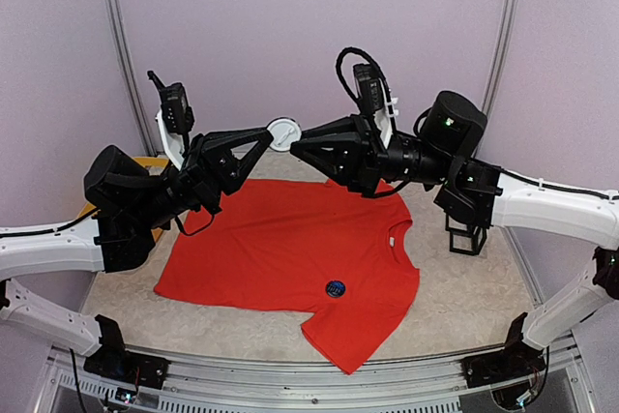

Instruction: Pin the brooch onto the clothing

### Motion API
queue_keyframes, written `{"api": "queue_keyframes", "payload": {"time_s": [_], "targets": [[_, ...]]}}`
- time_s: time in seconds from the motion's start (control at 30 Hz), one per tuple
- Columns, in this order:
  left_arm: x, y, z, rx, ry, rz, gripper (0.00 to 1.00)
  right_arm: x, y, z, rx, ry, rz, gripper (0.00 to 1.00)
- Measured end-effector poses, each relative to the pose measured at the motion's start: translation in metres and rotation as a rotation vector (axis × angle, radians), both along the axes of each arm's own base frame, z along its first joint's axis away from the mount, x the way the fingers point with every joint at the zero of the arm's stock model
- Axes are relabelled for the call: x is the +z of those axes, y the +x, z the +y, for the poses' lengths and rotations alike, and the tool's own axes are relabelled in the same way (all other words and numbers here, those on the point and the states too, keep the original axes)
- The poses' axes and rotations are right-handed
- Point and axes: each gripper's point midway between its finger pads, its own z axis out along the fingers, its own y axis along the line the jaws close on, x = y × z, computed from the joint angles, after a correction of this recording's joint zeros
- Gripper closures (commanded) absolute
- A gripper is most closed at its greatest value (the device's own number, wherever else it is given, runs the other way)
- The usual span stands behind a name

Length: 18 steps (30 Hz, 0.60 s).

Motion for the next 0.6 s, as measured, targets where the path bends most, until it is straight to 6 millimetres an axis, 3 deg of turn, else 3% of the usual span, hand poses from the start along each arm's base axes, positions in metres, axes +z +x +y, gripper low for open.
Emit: {"api": "queue_keyframes", "payload": {"time_s": [0.1,0.2,0.4,0.47,0.5,0.6], "targets": [[-0.001,0.000,-0.001,0.004,0.008,-0.007,1.00,0.005,0.000,0.000,0.002,0.007,-0.003,0.86],[-0.003,0.000,-0.002,0.005,0.018,-0.010,1.00,0.009,0.000,0.000,0.001,0.012,-0.006,1.00],[-0.005,0.003,-0.001,0.018,0.028,-0.022,0.97,0.008,-0.001,0.001,0.009,-0.005,0.001,1.00],[-0.006,0.005,-0.001,0.026,0.035,-0.019,0.56,0.007,0.000,0.002,0.004,-0.016,-0.003,1.00],[-0.008,0.007,-0.001,0.033,0.045,-0.017,0.44,0.005,0.001,0.002,-0.001,-0.031,-0.009,1.00],[-0.014,0.020,-0.005,0.064,0.124,0.008,0.33,-0.005,0.007,0.002,-0.026,-0.115,-0.035,1.00]]}}
